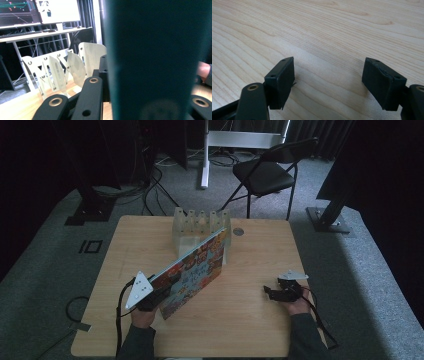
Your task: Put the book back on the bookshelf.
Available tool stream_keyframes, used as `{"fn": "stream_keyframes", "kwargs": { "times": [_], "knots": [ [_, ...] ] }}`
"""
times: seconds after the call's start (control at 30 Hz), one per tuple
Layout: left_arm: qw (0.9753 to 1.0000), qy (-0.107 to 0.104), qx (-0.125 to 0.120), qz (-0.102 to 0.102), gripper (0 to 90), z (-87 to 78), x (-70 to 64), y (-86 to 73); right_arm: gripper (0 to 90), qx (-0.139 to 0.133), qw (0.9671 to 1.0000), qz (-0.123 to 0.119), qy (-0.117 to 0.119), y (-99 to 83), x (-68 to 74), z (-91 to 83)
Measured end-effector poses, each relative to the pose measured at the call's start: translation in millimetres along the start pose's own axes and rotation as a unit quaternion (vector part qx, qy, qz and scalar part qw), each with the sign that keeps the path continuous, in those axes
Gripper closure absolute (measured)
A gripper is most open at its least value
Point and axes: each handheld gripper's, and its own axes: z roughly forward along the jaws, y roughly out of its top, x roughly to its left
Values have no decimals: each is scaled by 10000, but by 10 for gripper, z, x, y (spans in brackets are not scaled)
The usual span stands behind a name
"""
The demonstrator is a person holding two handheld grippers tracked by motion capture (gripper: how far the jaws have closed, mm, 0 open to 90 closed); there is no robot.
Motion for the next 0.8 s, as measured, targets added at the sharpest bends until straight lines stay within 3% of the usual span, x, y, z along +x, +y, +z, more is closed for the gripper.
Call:
{"fn": "stream_keyframes", "kwargs": {
  "times": [0.8],
  "knots": [
    [9998, 200, -5, -53, 791, -51, 35, -13, 259, -1, 10000, -1, 13, 2, -6, 2]
  ]
}}
